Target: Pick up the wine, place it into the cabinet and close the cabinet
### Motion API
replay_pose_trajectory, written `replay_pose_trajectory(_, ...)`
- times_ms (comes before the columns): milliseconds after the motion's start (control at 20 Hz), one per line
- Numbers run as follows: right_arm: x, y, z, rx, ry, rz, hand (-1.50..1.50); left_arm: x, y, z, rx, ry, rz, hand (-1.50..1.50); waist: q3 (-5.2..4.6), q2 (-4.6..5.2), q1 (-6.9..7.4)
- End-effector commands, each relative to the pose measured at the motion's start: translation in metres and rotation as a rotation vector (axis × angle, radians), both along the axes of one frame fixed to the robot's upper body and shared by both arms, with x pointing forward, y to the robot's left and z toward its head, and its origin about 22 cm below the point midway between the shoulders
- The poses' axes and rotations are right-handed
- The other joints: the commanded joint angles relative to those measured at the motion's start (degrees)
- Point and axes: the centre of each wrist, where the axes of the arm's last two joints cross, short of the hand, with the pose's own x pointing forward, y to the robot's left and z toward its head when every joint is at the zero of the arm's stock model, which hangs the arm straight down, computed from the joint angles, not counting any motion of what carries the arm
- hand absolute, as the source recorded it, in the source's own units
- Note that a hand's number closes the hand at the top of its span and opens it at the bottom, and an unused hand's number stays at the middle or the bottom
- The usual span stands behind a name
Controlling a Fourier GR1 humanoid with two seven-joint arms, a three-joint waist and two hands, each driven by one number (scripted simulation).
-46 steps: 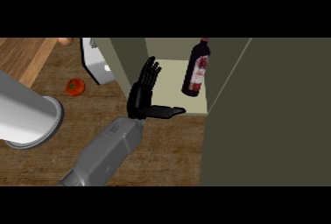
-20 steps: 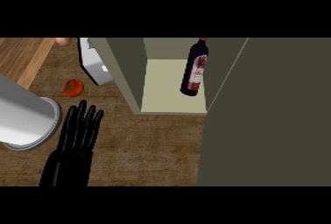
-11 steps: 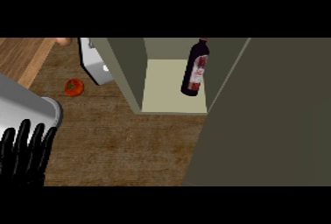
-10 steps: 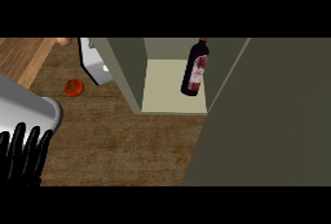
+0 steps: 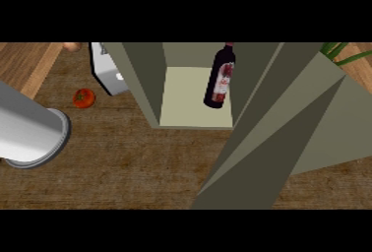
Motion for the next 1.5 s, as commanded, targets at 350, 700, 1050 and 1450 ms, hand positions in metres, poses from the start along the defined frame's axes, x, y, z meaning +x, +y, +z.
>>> replay_pose_trajectory(350,0.033,0.073,0.013,-0.042,-0.117,-0.052,1.50,-0.011,0.038,0.020,-0.002,-0.004,-0.051,-1.50,-0.03,0.26,1.20)
replay_pose_trajectory(700,0.094,0.097,0.044,-0.052,-0.129,-0.170,1.50,-0.018,0.055,0.014,-0.002,-0.002,-0.062,-1.50,0.00,0.36,1.27)
replay_pose_trajectory(1050,0.142,0.112,0.038,-0.088,-0.150,-0.216,1.50,-0.008,0.065,0.024,0.019,-0.003,-0.064,-1.50,0.09,0.43,-0.14)
replay_pose_trajectory(1450,0.223,0.083,0.027,-0.114,-0.167,-0.294,1.50,0.012,0.037,0.030,-0.004,0.051,-0.129,-1.50,0.13,0.95,-0.78)
